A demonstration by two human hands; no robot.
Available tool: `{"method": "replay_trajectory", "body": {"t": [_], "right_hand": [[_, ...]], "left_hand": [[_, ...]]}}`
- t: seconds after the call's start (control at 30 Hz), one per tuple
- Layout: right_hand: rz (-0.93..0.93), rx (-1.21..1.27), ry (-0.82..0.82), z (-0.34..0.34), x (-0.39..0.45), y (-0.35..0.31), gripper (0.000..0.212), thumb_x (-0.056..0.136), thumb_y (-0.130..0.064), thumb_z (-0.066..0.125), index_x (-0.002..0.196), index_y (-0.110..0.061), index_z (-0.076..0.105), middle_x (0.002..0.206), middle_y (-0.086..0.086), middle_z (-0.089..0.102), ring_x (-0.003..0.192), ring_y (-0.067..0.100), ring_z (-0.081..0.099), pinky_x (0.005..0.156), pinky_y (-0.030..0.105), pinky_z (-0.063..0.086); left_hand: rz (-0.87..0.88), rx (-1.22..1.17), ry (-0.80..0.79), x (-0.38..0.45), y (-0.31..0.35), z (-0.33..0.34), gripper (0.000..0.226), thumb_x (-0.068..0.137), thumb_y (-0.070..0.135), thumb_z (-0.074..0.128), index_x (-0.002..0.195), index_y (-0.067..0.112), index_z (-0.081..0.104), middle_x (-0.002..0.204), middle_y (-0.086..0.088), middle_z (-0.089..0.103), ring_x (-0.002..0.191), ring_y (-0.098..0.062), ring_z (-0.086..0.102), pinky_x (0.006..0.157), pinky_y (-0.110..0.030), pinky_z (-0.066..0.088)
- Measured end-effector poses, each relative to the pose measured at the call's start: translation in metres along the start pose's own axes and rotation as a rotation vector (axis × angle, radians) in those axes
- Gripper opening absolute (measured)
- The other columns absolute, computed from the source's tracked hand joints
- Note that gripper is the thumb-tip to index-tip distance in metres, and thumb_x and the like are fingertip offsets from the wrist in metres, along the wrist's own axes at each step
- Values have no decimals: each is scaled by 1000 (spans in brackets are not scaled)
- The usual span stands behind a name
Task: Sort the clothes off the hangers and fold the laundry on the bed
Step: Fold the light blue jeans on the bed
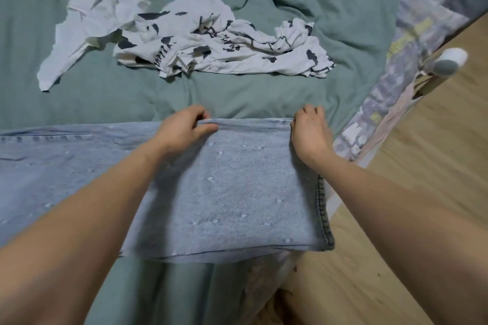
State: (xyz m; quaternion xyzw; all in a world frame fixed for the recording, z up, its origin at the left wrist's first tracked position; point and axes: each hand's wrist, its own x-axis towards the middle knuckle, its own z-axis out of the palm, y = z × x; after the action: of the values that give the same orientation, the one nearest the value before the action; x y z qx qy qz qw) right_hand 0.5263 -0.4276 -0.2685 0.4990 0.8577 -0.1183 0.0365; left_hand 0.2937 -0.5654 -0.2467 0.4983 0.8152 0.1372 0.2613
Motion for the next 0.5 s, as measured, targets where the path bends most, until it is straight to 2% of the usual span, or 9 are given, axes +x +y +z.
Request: {"method": "replay_trajectory", "body": {"t": [0.13,0.2,0.27,0.3,0.37,0.43,0.5], "right_hand": [[-66,79,26,-6,-2,-1,17,99,-11,44,107,2,53,116,22,50,111,35,43,83,42,37],[-126,137,95,-17,-2,-2,20,100,-15,41,103,2,51,107,25,53,103,36,46,78,42,35],[-143,154,161,-23,0,-3,20,100,-15,41,99,2,51,102,25,52,99,36,46,75,41,34],[-108,146,154,-22,1,-3,17,100,-12,42,99,2,52,103,25,52,100,36,46,75,41,35],[19,108,55,-17,3,-7,14,95,-3,44,104,3,53,110,26,52,107,37,46,81,41,37],[100,47,-52,-17,5,-16,23,91,2,44,112,3,53,119,26,50,117,37,43,89,41,39],[91,-48,-58,-23,6,-32,31,89,1,44,120,1,49,127,22,46,123,35,39,91,41,39]], "left_hand": [[34,31,141,-6,-3,-15,39,79,58,66,74,23,52,63,9,50,65,-17,48,54,-31,29],[-13,-50,253,-7,-2,-18,48,76,63,65,66,19,47,56,8,45,56,-13,42,50,-29,28],[-47,-53,301,-6,1,-19,49,79,63,62,64,19,46,56,5,45,55,-12,40,50,-28,26],[-29,18,276,-4,0,-17,44,84,60,59,69,19,50,61,2,51,58,-15,46,52,-29,28],[-4,166,171,0,-9,-9,28,94,46,53,90,19,59,86,-6,65,80,-29,58,63,-33,37],[-75,174,59,4,-25,-1,22,97,35,52,108,18,59,110,-10,66,99,-34,59,75,-38,45],[-109,119,44,1,-41,-4,27,94,38,56,111,18,59,115,-10,64,104,-34,58,82,-41,47]]}}
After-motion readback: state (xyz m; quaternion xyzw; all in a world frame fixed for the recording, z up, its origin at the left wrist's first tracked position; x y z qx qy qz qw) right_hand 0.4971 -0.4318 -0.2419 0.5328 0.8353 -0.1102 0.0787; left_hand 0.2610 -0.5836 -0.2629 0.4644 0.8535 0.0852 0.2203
